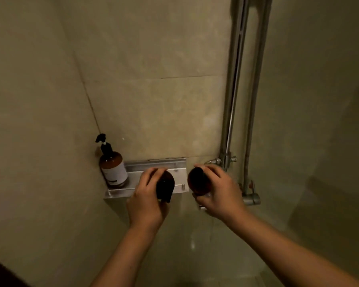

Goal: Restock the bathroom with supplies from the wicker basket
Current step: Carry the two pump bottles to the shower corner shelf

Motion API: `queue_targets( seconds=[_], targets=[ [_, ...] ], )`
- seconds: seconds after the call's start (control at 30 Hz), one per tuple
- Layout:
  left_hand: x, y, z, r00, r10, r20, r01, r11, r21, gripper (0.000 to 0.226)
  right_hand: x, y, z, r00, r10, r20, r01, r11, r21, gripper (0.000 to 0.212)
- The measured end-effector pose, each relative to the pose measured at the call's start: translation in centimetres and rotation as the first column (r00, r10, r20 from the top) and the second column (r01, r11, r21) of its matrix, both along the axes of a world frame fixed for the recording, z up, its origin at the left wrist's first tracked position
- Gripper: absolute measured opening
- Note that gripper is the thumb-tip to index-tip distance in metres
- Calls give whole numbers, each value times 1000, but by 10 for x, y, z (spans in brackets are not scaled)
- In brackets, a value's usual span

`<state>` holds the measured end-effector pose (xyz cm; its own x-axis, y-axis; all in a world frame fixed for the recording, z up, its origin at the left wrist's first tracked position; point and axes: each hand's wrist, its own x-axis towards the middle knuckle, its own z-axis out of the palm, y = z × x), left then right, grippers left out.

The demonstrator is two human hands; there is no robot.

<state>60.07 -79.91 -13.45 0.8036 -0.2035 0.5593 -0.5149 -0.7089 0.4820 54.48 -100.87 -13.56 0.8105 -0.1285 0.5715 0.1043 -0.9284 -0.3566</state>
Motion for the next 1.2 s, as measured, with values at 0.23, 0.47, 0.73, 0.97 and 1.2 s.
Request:
queue_targets(
  seconds=[0.23, 0.47, 0.73, 0.97, 1.2],
  targets=[
    [17, -16, 40, 992, 123, 38, -126, 990, 64, 83, 56, -17, 37, 974, 219, 61, -220, 975, 15, 84],
    [44, -21, 53, 980, 182, 79, -193, 968, 161, 82, 100, -14, 43, 939, 330, 102, -337, 939, 68, 81],
    [78, -18, 28, 986, 162, 32, -164, 984, 72, 85, 134, -3, 31, 919, 386, 73, -392, 890, 233, 76],
    [96, -9, 9, 992, 118, 37, -116, 992, -41, 82, 153, 5, 25, 923, 385, 1, -372, 890, 263, 74],
    [107, 1, -3, 993, 51, -103, -58, 997, -57, 86, 150, 19, 12, 935, 354, -31, -328, 894, 306, 76]
  ],
)
